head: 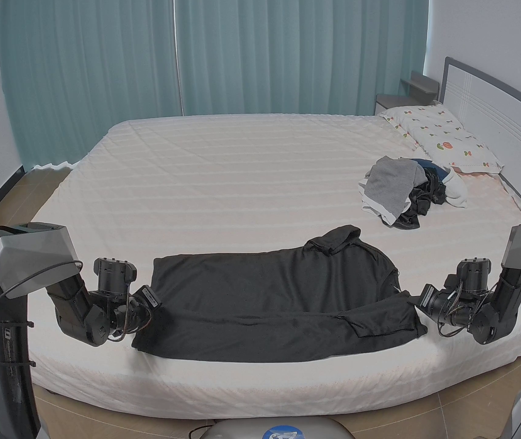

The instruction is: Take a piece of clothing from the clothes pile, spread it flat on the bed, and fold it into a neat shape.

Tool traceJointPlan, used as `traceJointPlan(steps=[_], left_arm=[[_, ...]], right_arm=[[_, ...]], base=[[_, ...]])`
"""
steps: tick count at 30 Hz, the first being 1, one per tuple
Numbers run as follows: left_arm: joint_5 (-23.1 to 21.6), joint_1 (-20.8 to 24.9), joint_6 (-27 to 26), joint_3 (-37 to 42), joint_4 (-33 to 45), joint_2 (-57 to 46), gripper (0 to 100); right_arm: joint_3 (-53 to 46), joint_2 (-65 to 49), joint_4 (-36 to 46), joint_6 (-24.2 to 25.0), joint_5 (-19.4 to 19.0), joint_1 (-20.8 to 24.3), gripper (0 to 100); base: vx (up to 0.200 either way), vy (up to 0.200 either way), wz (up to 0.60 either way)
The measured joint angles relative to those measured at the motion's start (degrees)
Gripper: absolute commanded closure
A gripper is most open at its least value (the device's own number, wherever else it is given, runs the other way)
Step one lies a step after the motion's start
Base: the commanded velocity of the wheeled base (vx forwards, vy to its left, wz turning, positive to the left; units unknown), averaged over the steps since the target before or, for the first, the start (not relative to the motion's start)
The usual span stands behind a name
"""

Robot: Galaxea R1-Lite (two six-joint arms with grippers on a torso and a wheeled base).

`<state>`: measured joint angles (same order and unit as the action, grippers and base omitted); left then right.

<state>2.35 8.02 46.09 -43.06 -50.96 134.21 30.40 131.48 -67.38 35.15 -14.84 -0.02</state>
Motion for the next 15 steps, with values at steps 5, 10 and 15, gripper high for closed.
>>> traceJointPlan(steps=[5,10,15], left_arm=[[0.55,-1.11,0.82,0.76,0.13,-0.91,100],[1.19,-2.01,1.83,1.05,0.73,-2.16,100],[1.23,-2.22,1.87,1.39,1.43,-2.76,100]], right_arm=[[-0.41,-0.38,-3.23,0.11,0.04,-0.02,100],[-1.35,-0.49,-5.97,0.02,0.06,0.0,100],[-1.5,-0.35,-6.08,0.02,0.06,0.18,100]], base=[[0.0,0.0,0.0],[0.0,0.0,0.0],[0.0,0.0,0.0]])
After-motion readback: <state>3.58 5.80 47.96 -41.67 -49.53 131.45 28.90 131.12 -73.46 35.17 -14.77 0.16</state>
